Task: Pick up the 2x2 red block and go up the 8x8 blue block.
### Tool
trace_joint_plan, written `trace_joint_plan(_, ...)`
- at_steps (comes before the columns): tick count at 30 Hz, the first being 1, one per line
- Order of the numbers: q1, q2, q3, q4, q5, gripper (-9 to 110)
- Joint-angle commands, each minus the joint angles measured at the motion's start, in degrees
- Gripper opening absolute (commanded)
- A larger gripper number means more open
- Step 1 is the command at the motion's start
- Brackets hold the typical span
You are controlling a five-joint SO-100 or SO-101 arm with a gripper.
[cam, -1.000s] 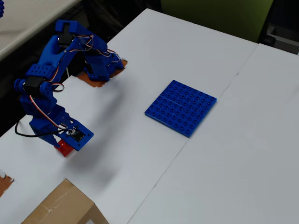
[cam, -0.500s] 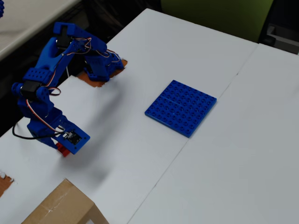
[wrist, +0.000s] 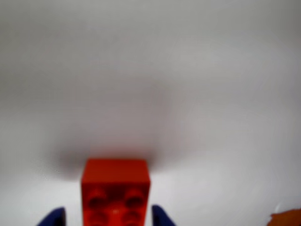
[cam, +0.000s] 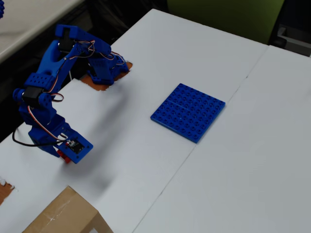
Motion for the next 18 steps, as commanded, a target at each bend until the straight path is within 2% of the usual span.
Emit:
trace_joint_plan(1,-0.1,0.4,-2.6,-0.7,1.0,23)
trace_joint_plan(18,-0.5,-1.3,-1.4,-2.6,1.5,22)
